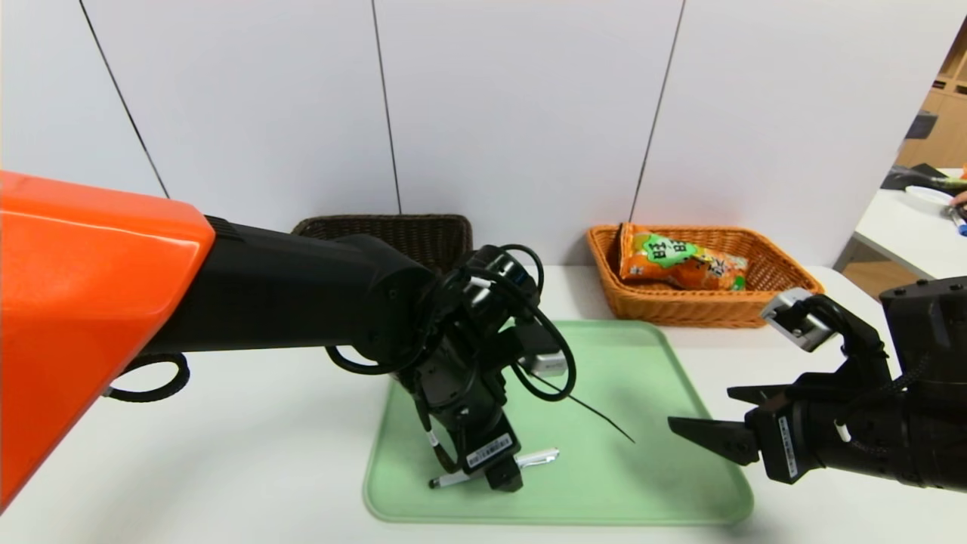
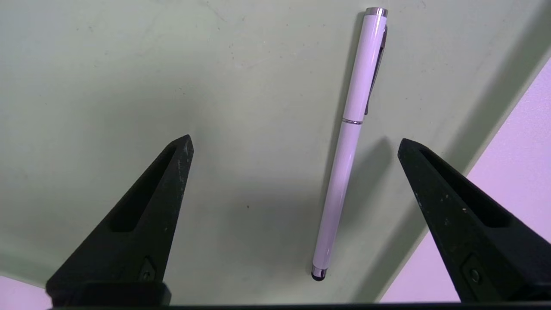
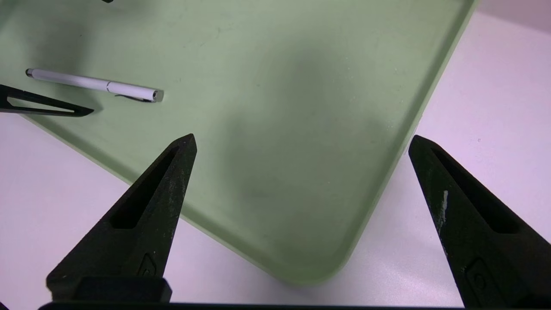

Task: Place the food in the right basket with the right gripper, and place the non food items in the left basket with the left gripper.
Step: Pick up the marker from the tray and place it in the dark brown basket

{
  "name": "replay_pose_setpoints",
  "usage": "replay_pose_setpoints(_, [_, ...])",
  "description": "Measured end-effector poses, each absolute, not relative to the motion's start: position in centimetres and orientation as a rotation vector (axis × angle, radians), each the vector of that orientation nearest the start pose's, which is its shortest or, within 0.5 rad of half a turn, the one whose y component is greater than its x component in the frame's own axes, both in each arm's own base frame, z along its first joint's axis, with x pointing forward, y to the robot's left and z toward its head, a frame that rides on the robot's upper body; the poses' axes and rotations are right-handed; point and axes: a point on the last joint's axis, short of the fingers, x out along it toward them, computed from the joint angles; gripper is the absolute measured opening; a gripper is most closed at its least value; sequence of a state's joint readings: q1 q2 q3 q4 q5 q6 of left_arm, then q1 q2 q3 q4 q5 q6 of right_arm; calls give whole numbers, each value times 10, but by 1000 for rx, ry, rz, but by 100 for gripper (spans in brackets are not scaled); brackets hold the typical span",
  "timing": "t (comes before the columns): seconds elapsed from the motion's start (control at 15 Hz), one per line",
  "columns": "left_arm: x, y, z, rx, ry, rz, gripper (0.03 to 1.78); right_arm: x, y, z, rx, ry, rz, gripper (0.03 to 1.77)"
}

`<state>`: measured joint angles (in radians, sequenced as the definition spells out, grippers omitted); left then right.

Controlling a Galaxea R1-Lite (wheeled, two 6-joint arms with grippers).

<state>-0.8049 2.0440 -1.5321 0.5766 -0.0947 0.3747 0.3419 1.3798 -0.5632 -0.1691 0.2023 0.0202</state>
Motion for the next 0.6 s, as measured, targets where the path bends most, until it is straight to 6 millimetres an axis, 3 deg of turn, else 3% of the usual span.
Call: replay_pose_setpoints(0.6, [259, -273, 154, 697, 909, -1000, 169, 183, 70, 159, -26, 649, 519, 170])
